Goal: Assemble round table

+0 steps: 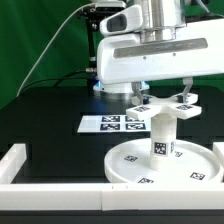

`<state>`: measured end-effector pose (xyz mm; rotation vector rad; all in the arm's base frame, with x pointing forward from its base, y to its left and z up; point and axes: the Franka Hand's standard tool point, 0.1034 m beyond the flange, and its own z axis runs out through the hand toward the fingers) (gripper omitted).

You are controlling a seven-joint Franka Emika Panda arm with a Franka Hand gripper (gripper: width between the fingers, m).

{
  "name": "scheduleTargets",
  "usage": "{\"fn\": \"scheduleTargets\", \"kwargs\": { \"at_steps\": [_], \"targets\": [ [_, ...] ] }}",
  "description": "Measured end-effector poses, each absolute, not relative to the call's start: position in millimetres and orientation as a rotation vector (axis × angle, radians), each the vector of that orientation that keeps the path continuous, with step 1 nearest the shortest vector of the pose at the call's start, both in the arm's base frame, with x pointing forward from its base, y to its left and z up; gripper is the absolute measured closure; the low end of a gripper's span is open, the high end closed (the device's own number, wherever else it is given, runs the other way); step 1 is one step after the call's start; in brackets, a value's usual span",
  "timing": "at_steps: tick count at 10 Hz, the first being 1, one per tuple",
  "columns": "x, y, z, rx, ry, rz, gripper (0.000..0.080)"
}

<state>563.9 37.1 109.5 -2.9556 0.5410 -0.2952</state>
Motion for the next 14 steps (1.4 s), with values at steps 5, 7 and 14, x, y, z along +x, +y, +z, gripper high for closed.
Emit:
{"fn": "scheduleTargets", "kwargs": {
  "at_steps": [5,7,14],
  "targets": [
    [561.2,33.4,108.5,-2.688,1.216,-0.257,0.0351],
    [560.6,34.1,108.4,-2.613,1.336,-0.237,0.0351],
    [559.0,38.2,108.8,-2.349,1.724,-0.173,0.0206]
  ]
}}
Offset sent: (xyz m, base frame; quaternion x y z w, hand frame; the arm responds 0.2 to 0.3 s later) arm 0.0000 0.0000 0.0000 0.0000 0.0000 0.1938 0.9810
